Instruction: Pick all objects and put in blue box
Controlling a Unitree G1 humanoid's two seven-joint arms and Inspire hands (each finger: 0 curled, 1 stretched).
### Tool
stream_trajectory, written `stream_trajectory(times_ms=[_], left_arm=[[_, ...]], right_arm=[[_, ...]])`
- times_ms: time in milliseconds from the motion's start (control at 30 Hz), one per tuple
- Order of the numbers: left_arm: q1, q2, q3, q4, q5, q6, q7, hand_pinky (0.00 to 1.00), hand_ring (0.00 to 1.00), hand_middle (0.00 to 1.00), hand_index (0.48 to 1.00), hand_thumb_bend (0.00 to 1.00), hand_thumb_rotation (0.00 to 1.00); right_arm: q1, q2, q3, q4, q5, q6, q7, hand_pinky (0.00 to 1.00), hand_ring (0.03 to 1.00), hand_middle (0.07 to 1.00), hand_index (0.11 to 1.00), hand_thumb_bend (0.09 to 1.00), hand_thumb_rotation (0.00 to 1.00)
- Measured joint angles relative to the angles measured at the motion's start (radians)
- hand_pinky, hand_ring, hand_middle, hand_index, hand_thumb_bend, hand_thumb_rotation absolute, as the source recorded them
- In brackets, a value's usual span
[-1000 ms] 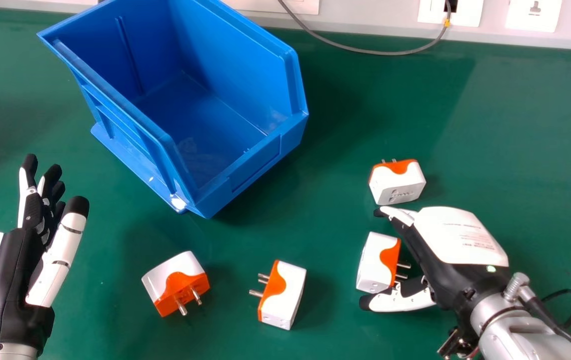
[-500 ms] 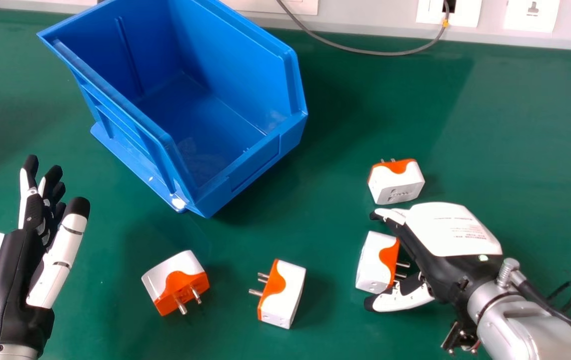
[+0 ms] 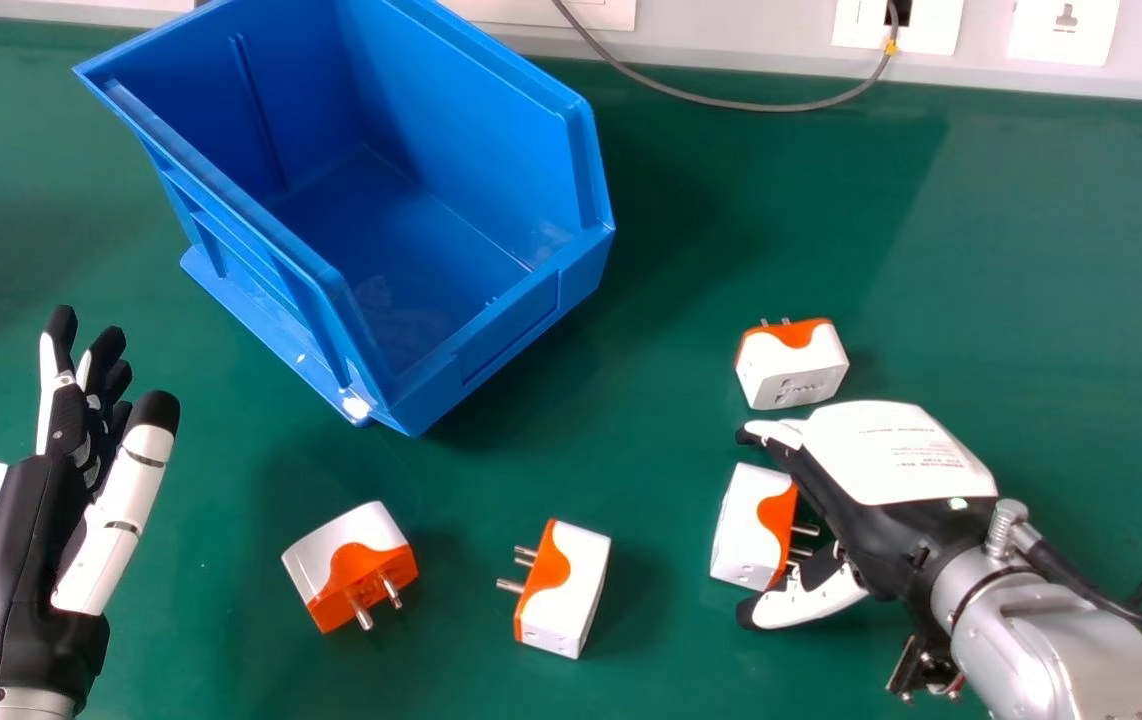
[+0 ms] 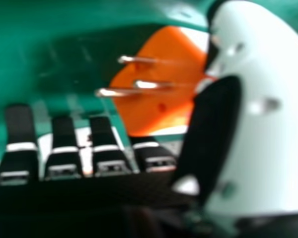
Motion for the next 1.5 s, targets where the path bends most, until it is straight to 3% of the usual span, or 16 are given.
stream_trajectory(times_ms=[100, 267, 1500], left_arm=[[0.003, -0.001, 0.000, -0.013, 0.000, 0.008, 0.001, 1.00, 1.00, 1.00, 1.000, 0.47, 0.76], [0.003, -0.001, 0.000, -0.015, 0.003, 0.017, 0.007, 1.00, 1.00, 1.00, 1.000, 0.46, 0.76], [-0.012, -0.001, -0.002, -0.016, 0.005, 0.017, 0.007, 1.00, 1.00, 1.00, 1.000, 0.47, 0.75]], right_arm=[[-0.001, -0.007, 0.003, -0.010, -0.007, 0.002, 0.018, 0.78, 0.863, 0.881, 0.871, 0.547, 0.31], [-0.008, -0.014, 0.009, -0.020, -0.020, 0.000, 0.043, 0.78, 0.863, 0.880, 0.869, 0.543, 0.30], [-0.029, -0.027, 0.037, -0.019, -0.043, -0.010, 0.037, 0.70, 0.793, 0.824, 0.806, 0.504, 0.26]])
